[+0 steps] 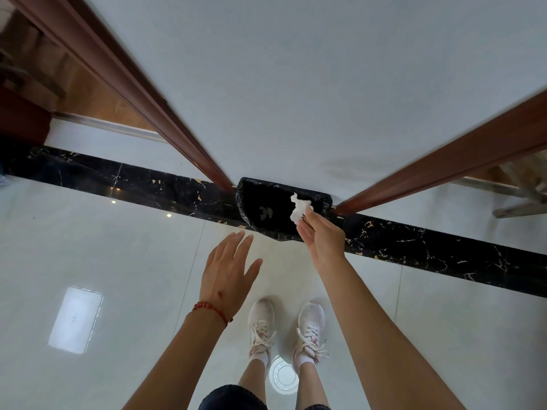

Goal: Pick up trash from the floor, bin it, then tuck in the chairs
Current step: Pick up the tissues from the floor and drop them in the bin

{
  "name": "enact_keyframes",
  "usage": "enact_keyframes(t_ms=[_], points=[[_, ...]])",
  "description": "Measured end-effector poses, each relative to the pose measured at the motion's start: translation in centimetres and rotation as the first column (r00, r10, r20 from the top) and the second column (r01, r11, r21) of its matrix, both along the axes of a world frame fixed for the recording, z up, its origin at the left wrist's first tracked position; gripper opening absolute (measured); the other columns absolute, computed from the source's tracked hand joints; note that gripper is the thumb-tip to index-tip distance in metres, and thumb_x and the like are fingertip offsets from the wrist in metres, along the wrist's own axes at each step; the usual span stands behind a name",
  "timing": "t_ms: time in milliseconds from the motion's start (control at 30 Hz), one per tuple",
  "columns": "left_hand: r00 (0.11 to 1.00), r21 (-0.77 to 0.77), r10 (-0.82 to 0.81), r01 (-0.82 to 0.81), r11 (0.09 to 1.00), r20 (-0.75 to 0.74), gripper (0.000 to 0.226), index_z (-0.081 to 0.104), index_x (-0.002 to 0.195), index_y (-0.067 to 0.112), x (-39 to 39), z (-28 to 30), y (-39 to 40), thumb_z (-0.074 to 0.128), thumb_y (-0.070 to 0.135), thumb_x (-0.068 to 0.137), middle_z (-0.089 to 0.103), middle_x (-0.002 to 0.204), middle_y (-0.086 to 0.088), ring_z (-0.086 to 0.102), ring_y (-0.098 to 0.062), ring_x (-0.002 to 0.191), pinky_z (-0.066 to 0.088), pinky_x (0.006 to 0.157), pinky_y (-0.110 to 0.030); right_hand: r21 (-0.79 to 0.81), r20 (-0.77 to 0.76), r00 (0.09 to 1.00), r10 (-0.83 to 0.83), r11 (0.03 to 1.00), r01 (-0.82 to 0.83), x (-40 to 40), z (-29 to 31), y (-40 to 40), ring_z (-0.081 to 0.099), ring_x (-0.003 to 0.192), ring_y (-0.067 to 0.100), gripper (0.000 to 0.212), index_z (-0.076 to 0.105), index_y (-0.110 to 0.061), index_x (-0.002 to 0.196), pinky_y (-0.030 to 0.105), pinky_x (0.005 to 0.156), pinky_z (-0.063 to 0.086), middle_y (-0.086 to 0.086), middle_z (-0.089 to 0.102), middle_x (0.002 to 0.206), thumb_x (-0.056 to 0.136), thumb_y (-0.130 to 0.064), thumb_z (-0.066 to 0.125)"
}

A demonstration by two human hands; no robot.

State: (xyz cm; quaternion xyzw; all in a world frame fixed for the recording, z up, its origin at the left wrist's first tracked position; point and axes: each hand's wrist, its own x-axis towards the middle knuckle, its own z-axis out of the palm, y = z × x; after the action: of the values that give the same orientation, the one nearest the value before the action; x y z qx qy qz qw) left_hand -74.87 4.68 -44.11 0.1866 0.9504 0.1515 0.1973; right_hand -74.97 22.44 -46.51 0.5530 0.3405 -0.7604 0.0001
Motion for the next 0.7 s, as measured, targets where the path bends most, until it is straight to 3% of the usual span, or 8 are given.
enact_keyframes(t_ms=[133, 233, 267, 367, 433, 467, 567, 700], points=[[1.0, -0.009, -0.001, 0.001, 1.0, 0.004, 0.048, 0.057, 0.117, 0.003, 0.0, 0.1, 0.0, 0.049, 0.033, 0.081, 0.06, 0.121, -0.02, 0.056, -0.039, 0.111, 0.043, 0.091, -0.051, 0.052, -0.007, 0.998, 0.065, 0.997, -0.065, 0.7, 0.2, 0.4, 0.063, 0.1, 0.021, 0.038, 0.056, 0.005, 0.118, 0.031, 0.087, 0.052, 0.01, 0.064, 0.102, 0.084, -0.009, 0.065], [1.0, -0.014, -0.006, 0.006, 1.0, 0.004, 0.047, 0.058, 0.116, 0.003, 0.0, 0.6, 0.2, 0.05, 0.033, 0.081, 0.062, 0.119, -0.02, 0.058, -0.038, 0.109, 0.044, 0.089, -0.051, 0.309, 0.052, 0.954, 0.297, 0.903, -0.298, 1.9, 0.9, 0.5, 0.056, 0.083, 0.011, 0.017, 0.066, 0.002, 0.091, 0.035, 0.093, 0.049, 0.003, 0.058, 0.084, 0.084, -0.013, 0.065], [1.0, -0.02, -0.014, 0.014, 1.0, 0.0, 0.046, 0.058, 0.116, 0.003, 0.1, 0.8, 0.3, 0.049, 0.034, 0.082, 0.062, 0.118, -0.019, 0.059, -0.038, 0.108, 0.045, 0.089, -0.05, 0.413, 0.097, 0.912, 0.399, 0.817, -0.401, 2.5, 1.2, 0.4, 0.054, 0.082, 0.008, 0.011, 0.067, -0.007, 0.089, 0.03, 0.092, 0.046, -0.002, 0.057, 0.086, 0.084, -0.017, 0.064], [0.999, -0.029, -0.031, 0.031, 0.999, -0.014, 0.045, 0.058, 0.116, 0.003, 0.1, 1.8, 0.4, 0.05, 0.034, 0.084, 0.062, 0.118, -0.019, 0.059, -0.038, 0.108, 0.045, 0.089, -0.05, 0.663, 0.294, 0.745, 0.599, 0.433, -0.61, 4.9, 2.3, 0.4, 0.052, 0.116, 0.013, 0.04, 0.055, -0.01, 0.125, 0.026, 0.098, 0.042, -0.001, 0.055, 0.127, 0.088, -0.025, 0.06], [1.0, -0.029, -0.024, 0.023, 0.999, -0.013, 0.043, 0.056, 0.118, 0.002, 0.1, 2.7, 0.6, 0.055, 0.029, 0.084, 0.06, 0.12, -0.021, 0.056, -0.04, 0.11, 0.043, 0.091, -0.052, 0.727, 0.441, 0.609, 0.659, 0.135, -0.673, 6.3, 3.3, 0.7, 0.04, 0.132, 0.018, 0.047, 0.047, -0.01, 0.132, 0.032, 0.103, 0.037, 0.006, 0.046, 0.14, 0.091, -0.03, 0.055], [1.0, -0.028, -0.021, 0.02, 0.999, -0.016, 0.043, 0.056, 0.119, 0.002, 0.1, 3.3, 0.7, 0.057, 0.028, 0.084, 0.059, 0.122, -0.021, 0.055, -0.041, 0.112, 0.042, 0.093, -0.052, 0.726, 0.496, 0.555, 0.668, 0.031, -0.687, 6.8, 3.8, 0.9, 0.037, 0.134, 0.02, 0.048, 0.045, -0.01, 0.134, 0.033, 0.102, 0.038, 0.007, 0.044, 0.142, 0.092, -0.031, 0.053], [1.0, -0.017, -0.013, 0.013, 1.0, 0.004, 0.046, 0.049, 0.127, 0.004, 0.2, 5.4, 1.2, 0.056, 0.027, 0.087, 0.052, 0.132, -0.02, 0.046, -0.038, 0.123, 0.035, 0.102, -0.048, 0.718, 0.589, 0.504, 0.632, -0.123, -0.685, 7.8, 5.9, 1.6, 0.043, 0.13, 0.026, 0.05, 0.049, -0.007, 0.13, 0.036, 0.098, 0.043, 0.013, 0.048, 0.138, 0.091, -0.038, 0.048], [1.0, -0.004, -0.015, 0.015, 1.0, -0.003, 0.048, 0.043, 0.132, 0.007, 0.6, 8.8, 1.8, 0.05, 0.03, 0.09, 0.044, 0.139, -0.015, 0.037, -0.032, 0.131, 0.028, 0.108, -0.043, 0.717, 0.631, 0.5, 0.593, -0.199, -0.668, 8.7, 9.4, 2.4, 0.053, 0.12, 0.031, 0.058, 0.056, -0.004, 0.122, 0.04, 0.091, 0.049, 0.017, 0.057, 0.128, 0.087, -0.046, 0.037]])
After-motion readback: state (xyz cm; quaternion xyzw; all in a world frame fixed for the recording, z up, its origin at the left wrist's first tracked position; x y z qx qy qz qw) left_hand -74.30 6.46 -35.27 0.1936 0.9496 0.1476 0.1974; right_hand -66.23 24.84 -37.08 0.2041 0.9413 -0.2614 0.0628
